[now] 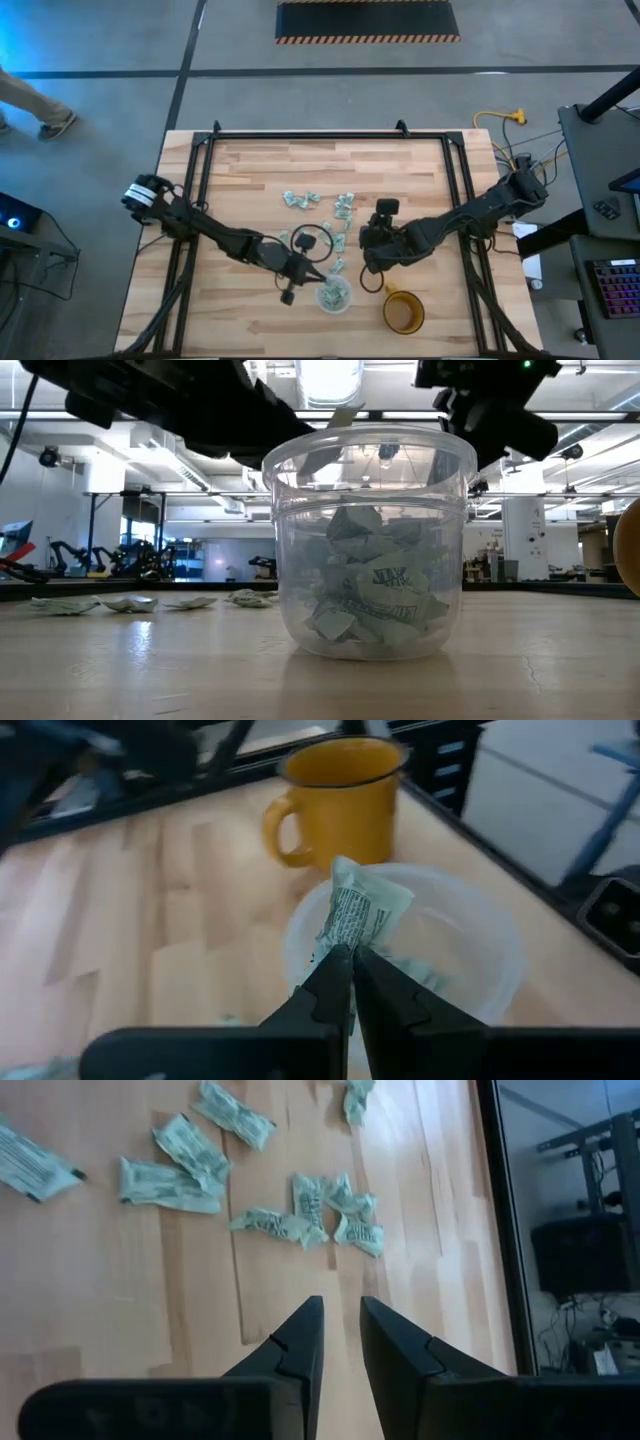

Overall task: Pick and place Stevia / Truvia into bins
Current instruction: Put the stevia packet into the transparent bin

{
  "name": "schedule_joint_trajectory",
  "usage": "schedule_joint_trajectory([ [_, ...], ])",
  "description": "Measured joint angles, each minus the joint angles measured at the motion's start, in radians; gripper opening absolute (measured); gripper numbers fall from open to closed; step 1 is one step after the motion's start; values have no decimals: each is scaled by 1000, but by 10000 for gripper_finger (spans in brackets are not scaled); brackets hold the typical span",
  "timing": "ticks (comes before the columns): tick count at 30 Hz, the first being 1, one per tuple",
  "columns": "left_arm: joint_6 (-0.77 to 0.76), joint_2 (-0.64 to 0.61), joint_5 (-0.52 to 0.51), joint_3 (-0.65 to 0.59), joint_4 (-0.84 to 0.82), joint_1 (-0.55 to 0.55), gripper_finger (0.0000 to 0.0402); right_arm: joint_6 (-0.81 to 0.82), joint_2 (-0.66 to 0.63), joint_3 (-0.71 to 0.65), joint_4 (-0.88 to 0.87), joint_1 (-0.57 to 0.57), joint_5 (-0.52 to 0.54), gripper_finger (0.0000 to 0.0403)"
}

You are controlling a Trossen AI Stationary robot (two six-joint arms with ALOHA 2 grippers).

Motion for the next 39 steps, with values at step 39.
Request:
schedule_joint_trajectory([
  [39,-56,-183,-42,76,-480,-75,155,-298,-24,-222,513,-222,-509,57],
])
